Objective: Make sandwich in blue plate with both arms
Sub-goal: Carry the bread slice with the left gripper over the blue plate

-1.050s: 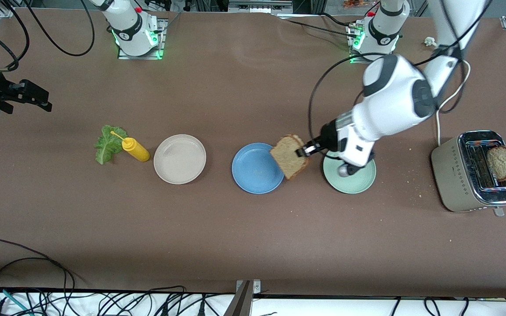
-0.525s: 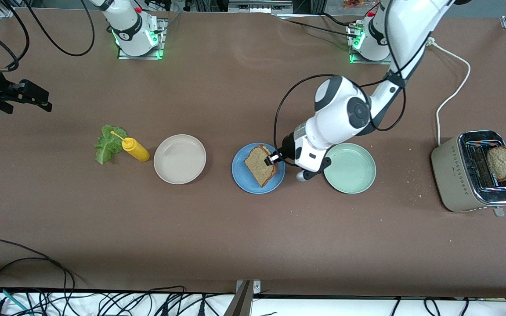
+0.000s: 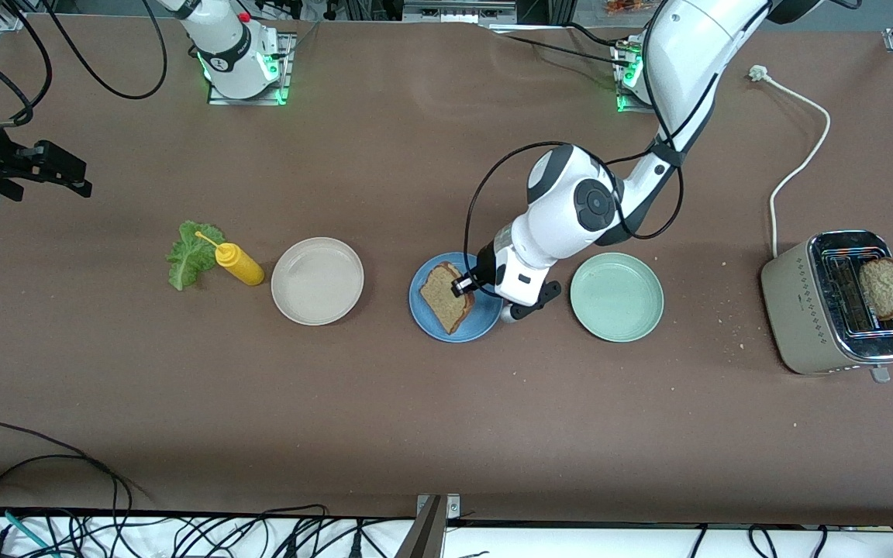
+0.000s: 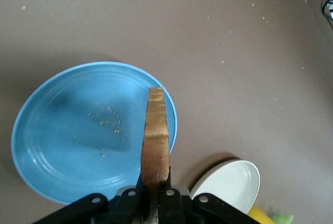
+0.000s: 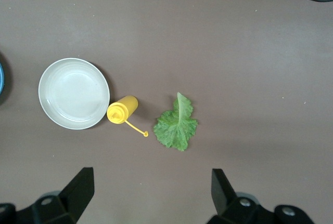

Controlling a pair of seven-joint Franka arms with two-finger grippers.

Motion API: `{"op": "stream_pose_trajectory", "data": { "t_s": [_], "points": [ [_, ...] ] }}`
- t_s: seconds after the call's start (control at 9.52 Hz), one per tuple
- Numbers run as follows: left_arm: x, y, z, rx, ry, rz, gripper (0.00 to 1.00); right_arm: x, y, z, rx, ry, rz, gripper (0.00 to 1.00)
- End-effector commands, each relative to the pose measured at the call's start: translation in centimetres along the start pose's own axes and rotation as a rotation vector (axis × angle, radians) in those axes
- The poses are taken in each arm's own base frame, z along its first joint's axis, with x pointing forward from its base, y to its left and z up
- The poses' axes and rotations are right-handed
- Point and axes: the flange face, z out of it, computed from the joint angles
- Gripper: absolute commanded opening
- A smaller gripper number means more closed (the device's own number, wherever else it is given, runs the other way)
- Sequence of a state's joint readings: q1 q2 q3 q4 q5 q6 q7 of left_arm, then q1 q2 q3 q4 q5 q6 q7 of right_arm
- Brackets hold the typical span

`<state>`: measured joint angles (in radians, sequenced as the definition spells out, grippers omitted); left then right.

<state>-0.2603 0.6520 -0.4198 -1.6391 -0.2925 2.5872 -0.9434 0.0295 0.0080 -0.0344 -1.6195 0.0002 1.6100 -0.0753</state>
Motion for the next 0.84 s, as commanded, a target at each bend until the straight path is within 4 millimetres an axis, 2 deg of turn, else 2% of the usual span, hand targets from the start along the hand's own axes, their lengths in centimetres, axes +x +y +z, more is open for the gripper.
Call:
{"op": "stream_pose_trajectory", "data": {
  "t_s": [0.0,0.11,0.74],
  "points": [
    [0.32,1.37,1.62,-0.015,0.06,-0.029,0.0,-0.38,-0.21,-0.26,0.009,0.0,0.009,1.0],
    [0.1,1.42,1.98,-0.011,0.062,-0.031,0.0,-0.38,-0.21,-0.26,0.009,0.0,0.009,1.0],
    [-0.27,2.0,1.23,-0.02,0.063,-0.044,0.0,-0.38,-0.21,-0.26,0.009,0.0,0.009,1.0]
  ]
}}
